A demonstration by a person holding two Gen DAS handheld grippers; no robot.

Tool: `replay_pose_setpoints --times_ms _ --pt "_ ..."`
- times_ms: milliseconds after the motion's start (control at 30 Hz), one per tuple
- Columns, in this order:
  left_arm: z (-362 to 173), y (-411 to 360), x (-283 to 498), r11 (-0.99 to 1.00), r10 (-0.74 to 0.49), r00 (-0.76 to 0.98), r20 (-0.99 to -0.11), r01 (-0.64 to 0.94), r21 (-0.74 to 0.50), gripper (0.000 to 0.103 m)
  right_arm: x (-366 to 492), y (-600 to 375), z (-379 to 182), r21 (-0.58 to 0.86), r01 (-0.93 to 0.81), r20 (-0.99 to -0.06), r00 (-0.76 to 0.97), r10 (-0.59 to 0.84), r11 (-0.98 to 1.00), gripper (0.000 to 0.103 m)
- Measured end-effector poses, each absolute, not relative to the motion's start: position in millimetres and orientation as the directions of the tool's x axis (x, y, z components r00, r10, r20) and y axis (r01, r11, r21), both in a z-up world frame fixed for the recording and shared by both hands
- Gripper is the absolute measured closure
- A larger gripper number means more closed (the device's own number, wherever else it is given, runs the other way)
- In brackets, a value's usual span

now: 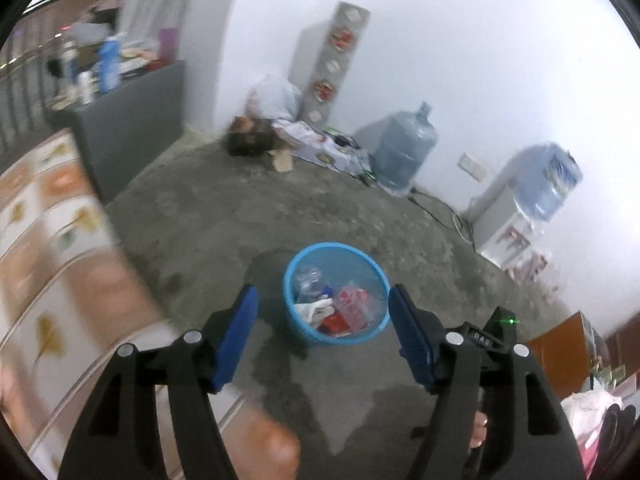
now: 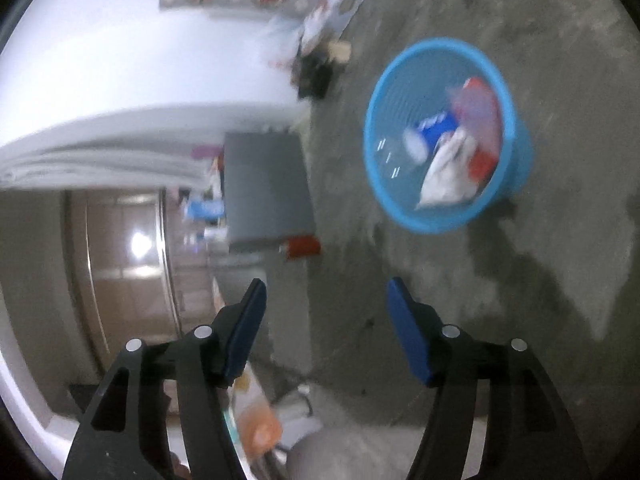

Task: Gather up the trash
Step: 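Move both tools back toward the table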

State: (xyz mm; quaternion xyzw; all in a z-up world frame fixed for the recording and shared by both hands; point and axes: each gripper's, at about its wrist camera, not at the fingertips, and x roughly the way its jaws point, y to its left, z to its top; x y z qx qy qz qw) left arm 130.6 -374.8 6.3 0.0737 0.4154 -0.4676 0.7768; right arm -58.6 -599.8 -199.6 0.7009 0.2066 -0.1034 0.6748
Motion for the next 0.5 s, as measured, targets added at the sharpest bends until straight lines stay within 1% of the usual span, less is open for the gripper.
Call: replay_pose_setpoints --times_ms 200,300,400,500 --pt "25.7 -246.9 125.0 0.662 -0.635 0.366 -0.680 0.712 -0.235 0.037 -29.4 -564.8 -165.4 0.918 0.386 -0.395 0.869 0.298 0.092 0.042" --pt "28.2 -185.5 124.5 0.729 -0.597 0.447 -0.666 0.649 -0.218 0.037 -13.3 -546.8 -148.5 0.928 0.348 -0.372 0.857 0.356 0.130 0.042" --pt "24.0 -118.8 123.1 0.805 -0.539 0.524 -0.660 0.550 -0.221 0.037 7.5 -522.4 -128.9 0.933 0.306 -0.358 0.833 0.421 0.187 0.042" --pt "10.5 -47.2 120.0 0.878 -0.463 0.584 -0.667 0.404 -0.256 0.037 31.5 -491.0 -108.5 0.924 0.271 -0.374 0.788 0.489 0.270 0.042"
